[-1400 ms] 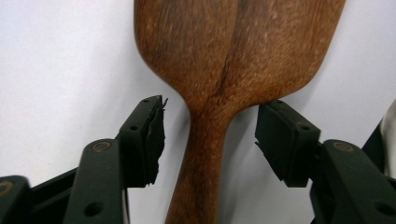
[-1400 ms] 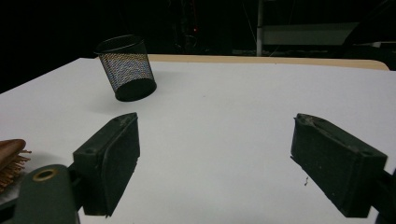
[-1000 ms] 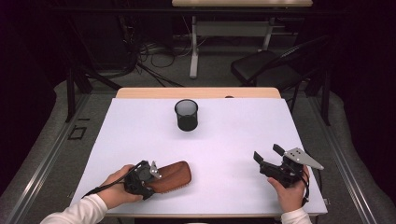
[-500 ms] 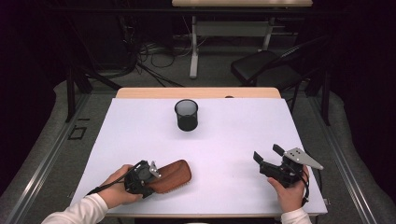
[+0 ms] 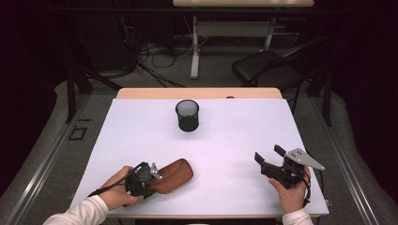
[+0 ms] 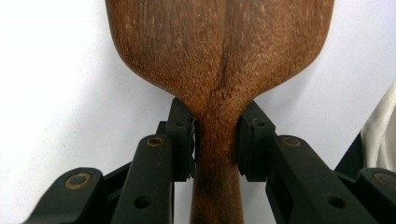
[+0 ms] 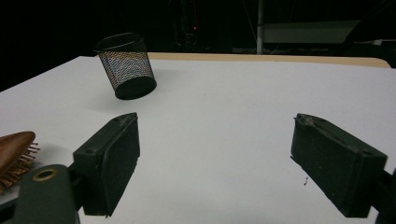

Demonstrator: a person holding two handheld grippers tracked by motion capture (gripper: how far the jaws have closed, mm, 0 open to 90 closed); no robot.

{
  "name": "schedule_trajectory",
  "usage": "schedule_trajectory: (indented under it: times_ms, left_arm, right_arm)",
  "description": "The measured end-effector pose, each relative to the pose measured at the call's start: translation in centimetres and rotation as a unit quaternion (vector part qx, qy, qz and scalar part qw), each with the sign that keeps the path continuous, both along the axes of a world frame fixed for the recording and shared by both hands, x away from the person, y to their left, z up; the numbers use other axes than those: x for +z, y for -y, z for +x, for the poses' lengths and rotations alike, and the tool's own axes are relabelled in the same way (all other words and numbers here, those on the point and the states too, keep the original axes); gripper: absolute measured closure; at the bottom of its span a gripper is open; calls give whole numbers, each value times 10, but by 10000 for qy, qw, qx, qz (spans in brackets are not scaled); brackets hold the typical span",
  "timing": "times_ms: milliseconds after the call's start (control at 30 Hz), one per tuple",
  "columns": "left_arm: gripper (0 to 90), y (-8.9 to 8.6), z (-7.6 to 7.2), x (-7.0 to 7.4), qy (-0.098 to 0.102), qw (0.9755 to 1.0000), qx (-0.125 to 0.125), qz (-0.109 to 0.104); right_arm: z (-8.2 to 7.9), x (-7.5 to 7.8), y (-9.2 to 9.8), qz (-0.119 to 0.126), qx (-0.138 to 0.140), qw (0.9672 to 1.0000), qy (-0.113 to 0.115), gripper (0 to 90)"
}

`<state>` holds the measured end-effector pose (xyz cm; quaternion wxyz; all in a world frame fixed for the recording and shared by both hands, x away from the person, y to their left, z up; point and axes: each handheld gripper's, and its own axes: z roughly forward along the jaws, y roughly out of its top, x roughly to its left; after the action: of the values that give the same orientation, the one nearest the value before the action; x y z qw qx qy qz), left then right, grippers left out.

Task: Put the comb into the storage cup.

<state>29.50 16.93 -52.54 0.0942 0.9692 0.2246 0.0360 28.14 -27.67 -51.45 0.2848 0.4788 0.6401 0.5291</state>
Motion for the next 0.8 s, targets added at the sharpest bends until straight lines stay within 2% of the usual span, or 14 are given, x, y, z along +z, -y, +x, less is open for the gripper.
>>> schedule_trajectory:
  times_ms: [300,433,633,800]
  left_arm:
    - [714,-2,-2,2,95,9999,66,-64]
    - [716,-3,-3,8,159,9993,131,-296]
    - [719,-6,-3,9,92,9986,195,-492]
    - [720,-9,-5,9,146,9974,232,-672]
  right_arm:
    - [0,0,0,1,-2,10000,-16,153]
    - [0,0,0,1,-9,10000,-14,153]
    - [0,0,0,-6,-7,10000,-12,153]
    - [0,0,0,-11,-7,10000,-16,153]
